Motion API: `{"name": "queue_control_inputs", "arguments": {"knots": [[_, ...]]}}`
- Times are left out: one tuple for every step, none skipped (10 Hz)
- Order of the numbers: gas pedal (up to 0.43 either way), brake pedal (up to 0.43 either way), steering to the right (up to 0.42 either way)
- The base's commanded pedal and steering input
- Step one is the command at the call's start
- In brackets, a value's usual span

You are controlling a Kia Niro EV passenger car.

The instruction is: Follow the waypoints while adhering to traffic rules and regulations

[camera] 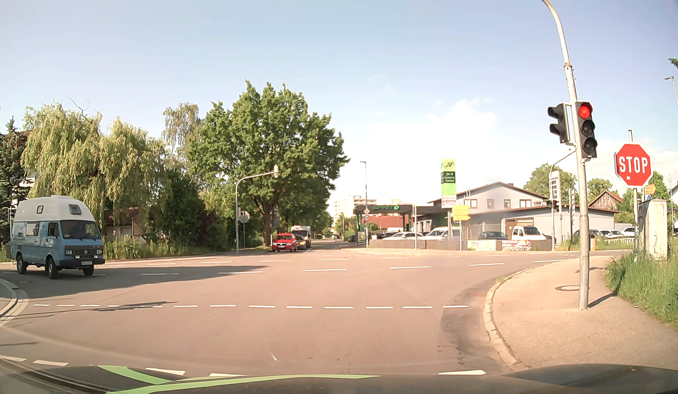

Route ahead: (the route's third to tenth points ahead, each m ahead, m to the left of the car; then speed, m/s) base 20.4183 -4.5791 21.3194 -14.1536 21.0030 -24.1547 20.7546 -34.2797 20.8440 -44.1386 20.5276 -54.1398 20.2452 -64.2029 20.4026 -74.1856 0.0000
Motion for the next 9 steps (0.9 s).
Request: {"name": "queue_control_inputs", "arguments": {"knots": [[0.0, 0.421, 0.047], [0.0, 0.421, 0.047], [0.0, 0.421, 0.047], [0.0, 0.421, 0.047], [0.0, 0.421, 0.047], [0.0, 0.415, 0.047], [0.0, 0.409, 0.047], [0.0, 0.402, 0.047], [0.0, 0.409, 0.047]]}}
